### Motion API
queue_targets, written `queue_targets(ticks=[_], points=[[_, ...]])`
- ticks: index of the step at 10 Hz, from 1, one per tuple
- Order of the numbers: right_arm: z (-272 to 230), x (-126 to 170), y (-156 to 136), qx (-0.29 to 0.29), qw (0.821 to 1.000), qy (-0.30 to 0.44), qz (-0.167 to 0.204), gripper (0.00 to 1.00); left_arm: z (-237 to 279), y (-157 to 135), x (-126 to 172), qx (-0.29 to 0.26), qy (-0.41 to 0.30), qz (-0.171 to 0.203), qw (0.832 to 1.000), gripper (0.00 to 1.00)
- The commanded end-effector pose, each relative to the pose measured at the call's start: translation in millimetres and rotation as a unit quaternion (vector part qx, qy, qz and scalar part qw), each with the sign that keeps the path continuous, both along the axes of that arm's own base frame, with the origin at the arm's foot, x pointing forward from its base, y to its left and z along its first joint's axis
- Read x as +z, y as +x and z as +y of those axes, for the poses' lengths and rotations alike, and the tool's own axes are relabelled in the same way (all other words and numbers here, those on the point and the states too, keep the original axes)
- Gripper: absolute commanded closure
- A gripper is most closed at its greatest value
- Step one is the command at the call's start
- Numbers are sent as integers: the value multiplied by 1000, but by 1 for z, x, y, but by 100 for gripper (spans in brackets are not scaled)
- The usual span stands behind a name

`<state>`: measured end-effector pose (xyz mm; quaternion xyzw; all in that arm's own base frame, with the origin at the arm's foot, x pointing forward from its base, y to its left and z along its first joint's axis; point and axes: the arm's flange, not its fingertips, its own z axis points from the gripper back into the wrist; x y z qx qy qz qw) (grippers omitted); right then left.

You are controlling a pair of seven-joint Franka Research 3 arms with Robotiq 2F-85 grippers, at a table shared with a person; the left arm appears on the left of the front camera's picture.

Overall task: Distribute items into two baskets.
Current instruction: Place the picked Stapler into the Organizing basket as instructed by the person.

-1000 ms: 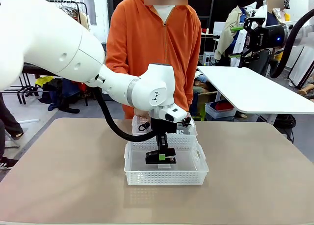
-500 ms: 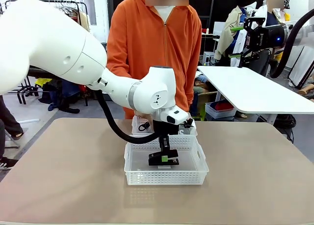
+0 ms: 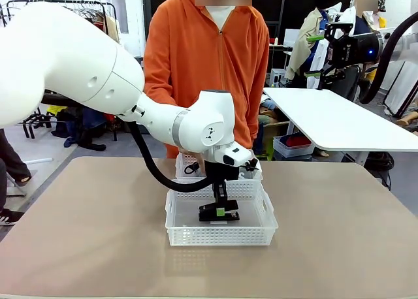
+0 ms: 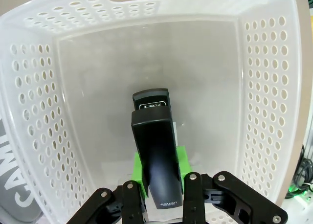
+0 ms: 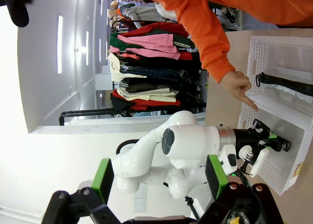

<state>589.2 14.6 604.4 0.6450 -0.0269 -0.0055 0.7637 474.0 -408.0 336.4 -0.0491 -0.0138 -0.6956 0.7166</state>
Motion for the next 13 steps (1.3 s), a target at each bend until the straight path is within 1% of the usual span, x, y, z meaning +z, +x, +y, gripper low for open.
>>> queue_targets(ticks=[1,3,4,6,8,9,13], points=[[0,3,0,-2,1000,6,-1,0,3,2,1,10,7,-9,1000,100],[0,3,0,-2,1000,6,-1,0,0,4,-5,-2,11,-14,1000,100],[0,3,0,-2,1000,6,-1,0,-1,2,-5,1,6,-11,1000,89],[0,3,0,-2,1000,6,-1,0,0,0,-5,1,2,-7,1000,50],[0,3,0,-2,1000,6,-1,0,1,0,3,6,-3,-6,1000,11],[0,3,0,-2,1000,6,-1,0,-1,-1,4,10,-3,-6,1000,0],[0,3,0,-2,1000,6,-1,0,1,-5,18,14,-10,-3,1000,0]])
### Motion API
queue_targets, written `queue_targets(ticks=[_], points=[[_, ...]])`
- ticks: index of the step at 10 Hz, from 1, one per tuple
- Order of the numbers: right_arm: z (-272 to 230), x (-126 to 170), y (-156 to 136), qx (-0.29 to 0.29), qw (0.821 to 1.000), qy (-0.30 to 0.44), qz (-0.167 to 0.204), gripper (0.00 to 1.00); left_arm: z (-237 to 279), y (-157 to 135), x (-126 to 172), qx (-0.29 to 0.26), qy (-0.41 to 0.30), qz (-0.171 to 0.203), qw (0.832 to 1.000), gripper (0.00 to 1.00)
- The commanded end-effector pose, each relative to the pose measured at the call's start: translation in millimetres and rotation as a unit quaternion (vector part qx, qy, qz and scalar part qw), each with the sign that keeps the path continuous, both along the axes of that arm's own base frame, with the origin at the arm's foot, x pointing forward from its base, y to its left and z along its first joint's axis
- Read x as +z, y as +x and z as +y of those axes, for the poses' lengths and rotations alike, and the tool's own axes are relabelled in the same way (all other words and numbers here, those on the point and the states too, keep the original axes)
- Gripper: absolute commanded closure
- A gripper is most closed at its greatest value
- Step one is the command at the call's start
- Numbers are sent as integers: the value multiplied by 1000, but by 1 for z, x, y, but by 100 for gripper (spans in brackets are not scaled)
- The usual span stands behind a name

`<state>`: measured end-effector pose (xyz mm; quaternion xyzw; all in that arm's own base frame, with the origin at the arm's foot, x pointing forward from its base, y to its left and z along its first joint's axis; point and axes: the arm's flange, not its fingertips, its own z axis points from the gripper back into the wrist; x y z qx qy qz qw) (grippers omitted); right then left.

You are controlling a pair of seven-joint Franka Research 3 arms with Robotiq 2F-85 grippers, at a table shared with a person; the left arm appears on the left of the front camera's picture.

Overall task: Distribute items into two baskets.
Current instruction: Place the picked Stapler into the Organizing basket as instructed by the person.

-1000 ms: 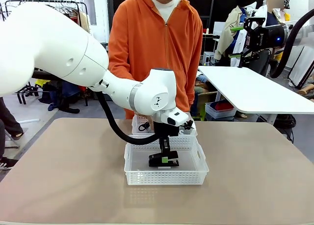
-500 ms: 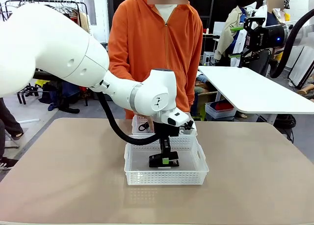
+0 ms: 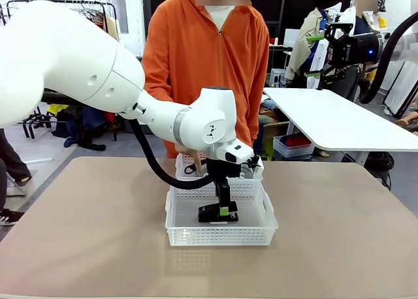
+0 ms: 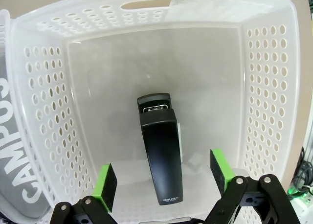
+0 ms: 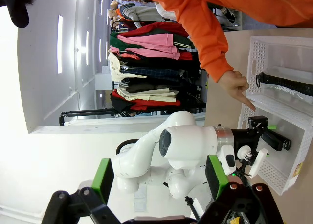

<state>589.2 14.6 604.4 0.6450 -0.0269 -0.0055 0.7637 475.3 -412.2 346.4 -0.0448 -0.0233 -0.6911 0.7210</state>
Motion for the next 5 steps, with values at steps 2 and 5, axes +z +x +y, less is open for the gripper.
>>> queue_targets(ticks=[2,5], points=[[0,3,0,-1,1000,6,-1,0,7,-9,15,11,-8,7,1000,0],[0,3,0,-1,1000,6,-1,0,6,-12,22,15,-9,6,1000,0]])
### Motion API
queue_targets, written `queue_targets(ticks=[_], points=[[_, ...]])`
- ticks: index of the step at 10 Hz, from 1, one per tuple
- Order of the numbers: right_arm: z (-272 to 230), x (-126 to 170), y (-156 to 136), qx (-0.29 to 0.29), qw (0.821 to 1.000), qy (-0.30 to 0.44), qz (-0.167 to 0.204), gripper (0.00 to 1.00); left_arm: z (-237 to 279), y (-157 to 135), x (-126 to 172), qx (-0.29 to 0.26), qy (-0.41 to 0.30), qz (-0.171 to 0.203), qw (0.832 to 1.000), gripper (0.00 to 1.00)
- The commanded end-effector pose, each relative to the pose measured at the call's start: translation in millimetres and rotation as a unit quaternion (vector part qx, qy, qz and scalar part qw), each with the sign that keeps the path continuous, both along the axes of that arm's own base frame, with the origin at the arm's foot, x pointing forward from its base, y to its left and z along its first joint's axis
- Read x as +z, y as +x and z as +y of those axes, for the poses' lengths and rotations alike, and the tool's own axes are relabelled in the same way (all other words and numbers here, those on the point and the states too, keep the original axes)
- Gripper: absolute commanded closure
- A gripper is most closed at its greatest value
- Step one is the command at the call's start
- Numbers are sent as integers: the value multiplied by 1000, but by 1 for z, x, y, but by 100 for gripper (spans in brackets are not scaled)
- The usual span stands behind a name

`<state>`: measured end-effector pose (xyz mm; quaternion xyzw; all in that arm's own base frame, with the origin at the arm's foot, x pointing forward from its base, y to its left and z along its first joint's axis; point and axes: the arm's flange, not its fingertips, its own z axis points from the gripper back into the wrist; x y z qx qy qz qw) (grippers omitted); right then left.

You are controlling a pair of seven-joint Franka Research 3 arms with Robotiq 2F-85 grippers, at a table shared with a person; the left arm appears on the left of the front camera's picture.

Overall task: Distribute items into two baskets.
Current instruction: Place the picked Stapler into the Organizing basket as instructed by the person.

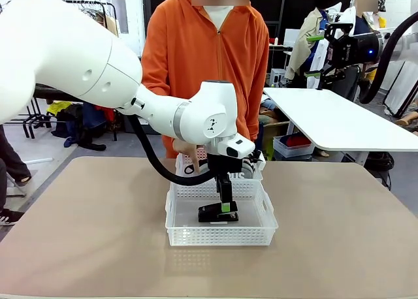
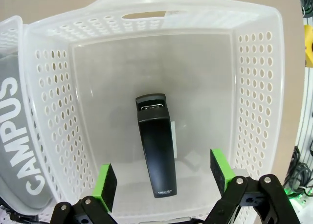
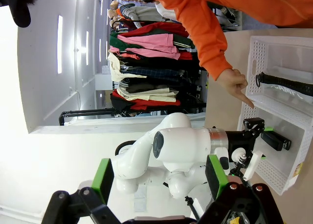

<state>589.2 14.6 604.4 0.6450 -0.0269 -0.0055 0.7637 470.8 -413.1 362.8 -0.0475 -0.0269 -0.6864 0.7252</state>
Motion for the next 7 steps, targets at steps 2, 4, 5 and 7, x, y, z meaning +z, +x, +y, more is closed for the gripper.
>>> queue_targets(ticks=[2,4,5,7], points=[[0,3,0,-2,1000,6,-1,0,7,-9,12,3,-1,1,1000,0],[0,3,0,-2,1000,6,-1,0,0,-1,3,1,-1,1,1000,0],[0,3,0,-2,1000,6,-1,0,0,-1,3,1,-1,1,1000,0],[0,3,0,-2,1000,6,-1,0,0,-1,3,1,-1,1,1000,0]])
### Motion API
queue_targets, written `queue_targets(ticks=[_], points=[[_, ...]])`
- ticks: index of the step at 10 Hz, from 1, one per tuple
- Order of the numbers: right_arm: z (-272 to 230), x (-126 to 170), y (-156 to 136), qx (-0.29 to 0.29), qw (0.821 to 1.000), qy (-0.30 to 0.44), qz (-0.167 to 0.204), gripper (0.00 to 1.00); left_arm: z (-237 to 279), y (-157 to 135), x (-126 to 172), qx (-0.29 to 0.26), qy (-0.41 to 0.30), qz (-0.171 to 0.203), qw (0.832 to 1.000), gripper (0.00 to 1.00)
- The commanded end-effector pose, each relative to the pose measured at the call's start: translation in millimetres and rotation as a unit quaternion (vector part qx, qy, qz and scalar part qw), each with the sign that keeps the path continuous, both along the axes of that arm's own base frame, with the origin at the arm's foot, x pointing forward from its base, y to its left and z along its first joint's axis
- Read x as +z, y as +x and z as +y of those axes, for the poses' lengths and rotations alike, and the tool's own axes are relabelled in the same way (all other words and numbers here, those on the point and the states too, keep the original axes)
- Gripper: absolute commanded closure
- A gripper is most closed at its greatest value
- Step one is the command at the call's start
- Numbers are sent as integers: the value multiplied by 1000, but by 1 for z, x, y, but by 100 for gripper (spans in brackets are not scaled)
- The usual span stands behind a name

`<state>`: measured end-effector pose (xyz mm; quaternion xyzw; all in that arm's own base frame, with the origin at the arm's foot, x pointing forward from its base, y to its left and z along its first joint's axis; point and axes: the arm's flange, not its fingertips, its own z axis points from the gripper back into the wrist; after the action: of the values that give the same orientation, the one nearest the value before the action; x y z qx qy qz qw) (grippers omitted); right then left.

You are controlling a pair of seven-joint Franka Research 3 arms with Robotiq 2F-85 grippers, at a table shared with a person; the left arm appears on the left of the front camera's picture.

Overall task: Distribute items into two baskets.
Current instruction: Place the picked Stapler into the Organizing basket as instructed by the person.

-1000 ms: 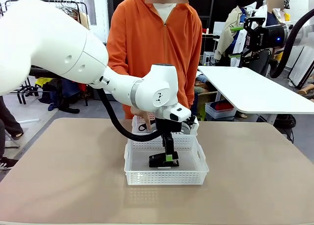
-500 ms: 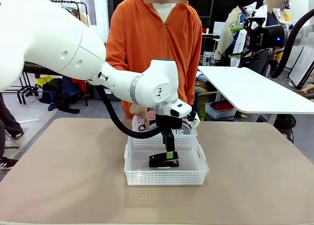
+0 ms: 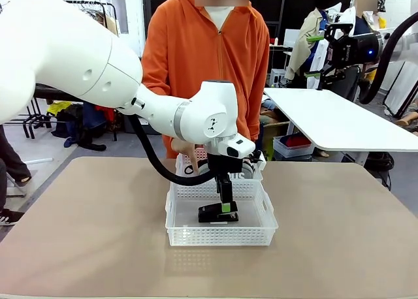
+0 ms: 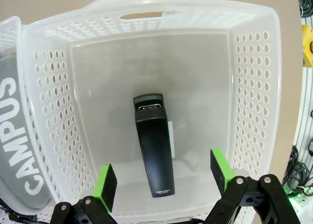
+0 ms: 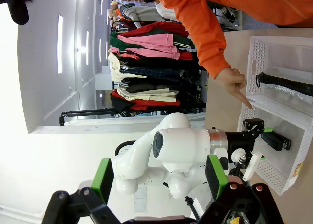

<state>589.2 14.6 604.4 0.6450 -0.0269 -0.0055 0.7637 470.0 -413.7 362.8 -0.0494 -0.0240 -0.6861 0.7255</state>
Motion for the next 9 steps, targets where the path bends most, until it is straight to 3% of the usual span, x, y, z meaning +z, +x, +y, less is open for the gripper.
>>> queue_targets(ticks=[1,3,5,6,7,9], points=[[0,3,0,-2,1000,6,-1,0,0,0,0,0,0,0,1000,0],[0,3,0,-2,1000,6,-1,0,18,-11,44,53,-63,26,996,0],[0,3,0,-2,1000,6,-1,0,27,-23,80,148,-110,2,983,0],[0,3,0,-2,1000,6,-1,0,27,-32,93,199,-140,-7,970,0],[0,3,0,-2,1000,6,-1,0,40,-36,111,285,-161,5,945,0],[0,3,0,-2,1000,6,-1,0,58,-42,132,308,-192,30,931,0]])
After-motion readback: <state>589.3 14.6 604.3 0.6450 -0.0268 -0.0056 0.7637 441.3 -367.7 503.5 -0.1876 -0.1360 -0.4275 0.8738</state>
